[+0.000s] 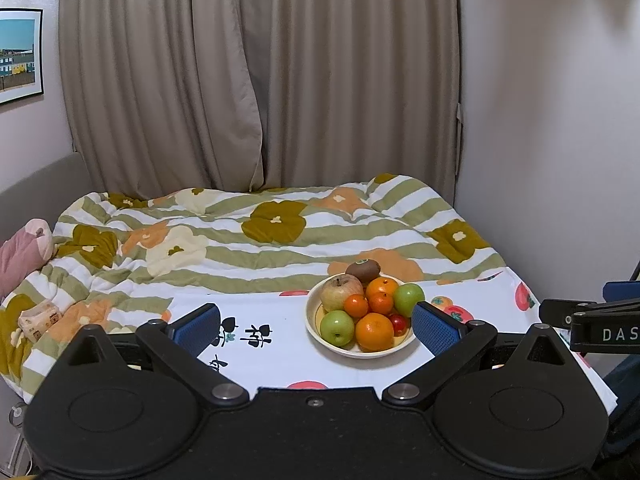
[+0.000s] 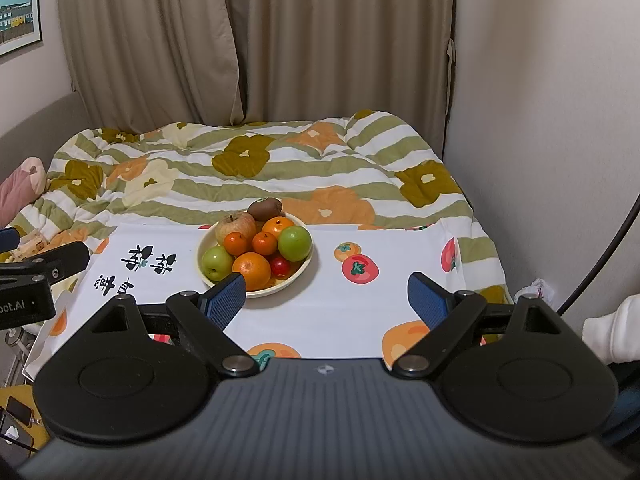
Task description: Organize fruits
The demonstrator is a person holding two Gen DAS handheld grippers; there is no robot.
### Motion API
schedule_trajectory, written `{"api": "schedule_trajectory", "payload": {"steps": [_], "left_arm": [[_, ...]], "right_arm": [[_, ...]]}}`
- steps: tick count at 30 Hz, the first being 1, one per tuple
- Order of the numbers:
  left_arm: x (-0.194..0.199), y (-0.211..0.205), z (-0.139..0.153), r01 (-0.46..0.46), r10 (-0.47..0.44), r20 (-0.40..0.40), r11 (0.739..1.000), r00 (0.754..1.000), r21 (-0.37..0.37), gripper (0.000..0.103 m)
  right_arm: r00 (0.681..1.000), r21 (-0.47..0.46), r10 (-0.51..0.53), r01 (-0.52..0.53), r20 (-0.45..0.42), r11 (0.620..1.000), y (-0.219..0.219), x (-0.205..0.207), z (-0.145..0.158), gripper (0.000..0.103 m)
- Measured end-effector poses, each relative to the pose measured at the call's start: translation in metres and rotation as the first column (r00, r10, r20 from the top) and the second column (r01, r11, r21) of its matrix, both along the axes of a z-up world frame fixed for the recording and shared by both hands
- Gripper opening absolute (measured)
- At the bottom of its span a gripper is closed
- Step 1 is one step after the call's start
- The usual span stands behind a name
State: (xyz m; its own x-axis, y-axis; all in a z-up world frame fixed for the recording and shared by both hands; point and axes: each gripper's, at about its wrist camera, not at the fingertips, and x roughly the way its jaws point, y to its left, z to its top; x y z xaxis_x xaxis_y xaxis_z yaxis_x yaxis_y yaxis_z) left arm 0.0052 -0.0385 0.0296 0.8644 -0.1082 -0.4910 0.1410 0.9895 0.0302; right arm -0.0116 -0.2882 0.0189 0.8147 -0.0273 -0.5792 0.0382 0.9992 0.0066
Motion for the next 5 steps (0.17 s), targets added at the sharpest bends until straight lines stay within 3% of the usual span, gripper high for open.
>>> {"api": "schedule_trajectory", "payload": {"steps": [5], "left_arm": [[-0.0010,0.0000,0.0011,0.000,0.000,0.017,1.000,1.000,-0.002,0.103]], "right_arm": [[1.000,0.004,0.000,0.000,-0.001,1.000,0.0027,0.0018,-0.0015,0.103]]}}
